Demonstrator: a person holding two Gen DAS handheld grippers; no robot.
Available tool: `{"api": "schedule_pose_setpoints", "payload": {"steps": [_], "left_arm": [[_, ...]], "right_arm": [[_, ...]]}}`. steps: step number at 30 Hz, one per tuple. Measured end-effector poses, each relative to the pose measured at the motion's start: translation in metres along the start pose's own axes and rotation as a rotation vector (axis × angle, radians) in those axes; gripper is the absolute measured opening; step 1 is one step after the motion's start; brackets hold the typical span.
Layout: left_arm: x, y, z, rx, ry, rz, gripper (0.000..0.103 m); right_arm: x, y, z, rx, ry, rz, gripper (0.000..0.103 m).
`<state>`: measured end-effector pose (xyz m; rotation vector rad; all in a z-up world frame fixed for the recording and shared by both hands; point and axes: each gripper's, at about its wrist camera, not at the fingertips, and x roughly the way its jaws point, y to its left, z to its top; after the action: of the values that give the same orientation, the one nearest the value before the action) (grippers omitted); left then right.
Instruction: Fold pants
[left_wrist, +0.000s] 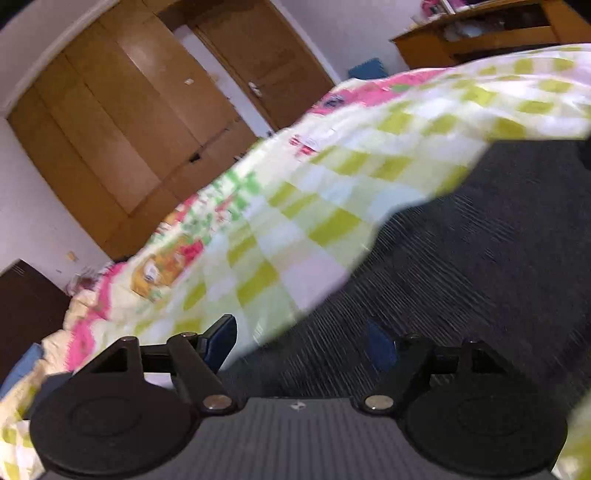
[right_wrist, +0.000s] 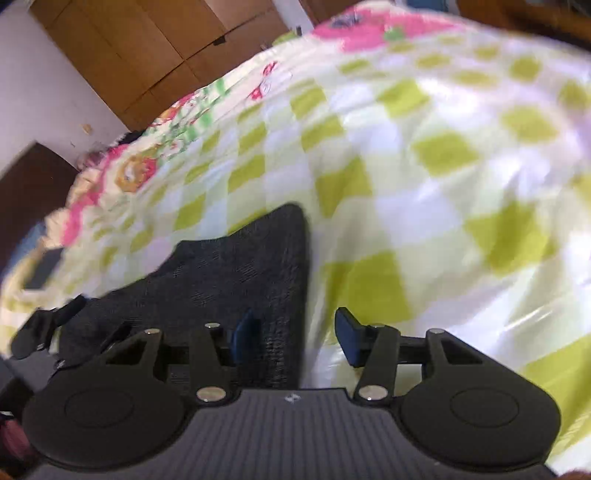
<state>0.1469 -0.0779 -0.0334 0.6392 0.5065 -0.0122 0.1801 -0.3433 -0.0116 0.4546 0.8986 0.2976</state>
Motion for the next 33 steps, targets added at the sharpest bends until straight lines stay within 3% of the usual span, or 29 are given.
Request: {"api": "schedule_pose_setpoints", "payload": {"steps": [3,5,8,10,12,14,16,18,22,24,26,33], "left_arm": [[0.023,-0.003,0.015,0.031,-0.014,0.052,0.089],[0.042,-0.005,0.017,0.049,0.007,0.098,0.089],[0.058,-0.009,0.008,0.053,0.080,0.055,0.080],[0.049,-0.014,0.008,0.087,0.046,0.073,0.079],[0.035,-0.004,0.022,0.015,-0.022,0.044,0.079],[0.037,0.000,0.035,-0.024,-0.009,0.001,0.080],[0.047,-0.012,0.030,0.029,0.031,0.013,0.080],[0.049,-0.025,0.014,0.092,0.061,0.008,0.077],[0.016,-0.033,0.001,0.116,-0.009,0.025,0.076],[0.007,-0.031,-0.004,0.095,-0.003,-0.009,0.075],[0.008,-0.034,-0.013,0.103,0.052,-0.079,0.063],[-0.014,-0.027,-0.027,0.014,0.033,-0.084,0.063]], "right_arm": [[0.006,0.006,0.003,-0.025,0.002,0.028,0.064],[0.010,0.008,0.010,-0.046,0.012,0.038,0.064],[0.017,0.011,0.012,-0.041,0.022,0.060,0.064],[0.021,0.018,0.015,-0.079,0.027,0.058,0.064],[0.026,0.021,0.017,-0.088,0.039,0.057,0.064],[0.032,0.021,0.018,-0.075,0.051,0.049,0.064],[0.036,0.019,0.021,-0.047,0.054,0.061,0.063],[0.038,0.017,0.023,-0.009,0.057,0.069,0.053],[0.032,0.022,0.026,-0.022,0.055,0.038,0.023],[0.028,0.024,0.028,-0.014,0.055,0.047,0.020],[0.026,0.029,0.030,-0.011,0.057,0.054,0.018],[0.014,0.060,0.035,-0.015,0.026,0.076,0.016]]}}
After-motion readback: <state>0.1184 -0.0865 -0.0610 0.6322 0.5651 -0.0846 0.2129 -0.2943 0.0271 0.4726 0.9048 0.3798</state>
